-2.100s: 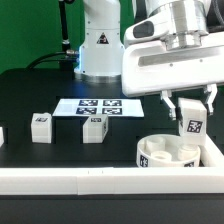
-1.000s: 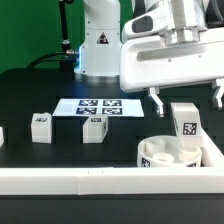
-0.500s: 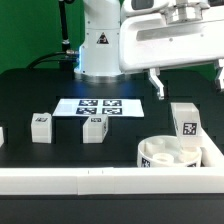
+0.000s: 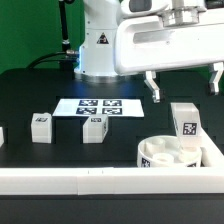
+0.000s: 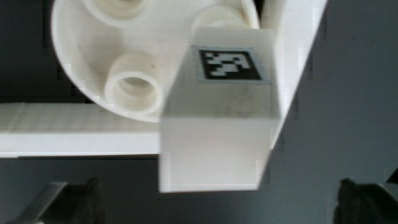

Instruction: Assemble stool

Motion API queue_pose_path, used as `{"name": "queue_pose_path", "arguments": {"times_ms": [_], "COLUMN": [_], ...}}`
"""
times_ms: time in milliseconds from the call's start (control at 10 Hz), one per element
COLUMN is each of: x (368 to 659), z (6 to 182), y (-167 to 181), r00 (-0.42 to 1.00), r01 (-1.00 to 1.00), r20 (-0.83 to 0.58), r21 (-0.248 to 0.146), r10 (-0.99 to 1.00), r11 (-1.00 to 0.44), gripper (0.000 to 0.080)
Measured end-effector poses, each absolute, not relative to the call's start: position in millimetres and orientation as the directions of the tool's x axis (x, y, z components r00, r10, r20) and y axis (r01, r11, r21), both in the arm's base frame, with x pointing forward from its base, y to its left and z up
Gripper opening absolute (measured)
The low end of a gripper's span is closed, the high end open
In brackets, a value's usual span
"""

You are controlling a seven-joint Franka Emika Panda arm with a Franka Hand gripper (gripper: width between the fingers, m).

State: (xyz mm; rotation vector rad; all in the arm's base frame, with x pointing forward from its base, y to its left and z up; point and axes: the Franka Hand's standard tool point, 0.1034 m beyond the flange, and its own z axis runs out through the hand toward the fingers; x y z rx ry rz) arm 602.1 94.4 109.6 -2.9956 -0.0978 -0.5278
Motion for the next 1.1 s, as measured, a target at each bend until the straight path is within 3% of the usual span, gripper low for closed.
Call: {"name": "queue_pose_path", "arguments": {"times_ms": [500, 800, 1000, 1100], "x": [591.8, 598.2, 599.8, 603.5], "z": [105.9, 104.2, 102.9, 102.4], "y": [107.3, 107.5, 105.9, 106.1], "r00": [0.982, 0.982, 0.914, 0.848], "r01": [0.117, 0.136, 0.387, 0.522], "r20": [-0.128, -0.107, -0.052, -0.008], "r21": [-0.165, -0.166, -0.180, -0.161], "r10": [0.139, 0.155, 0.402, 0.531], "r11": [-0.979, -0.977, -0.904, -0.837], "gripper": [0.0649, 0.0649, 0.0649, 0.0649]}}
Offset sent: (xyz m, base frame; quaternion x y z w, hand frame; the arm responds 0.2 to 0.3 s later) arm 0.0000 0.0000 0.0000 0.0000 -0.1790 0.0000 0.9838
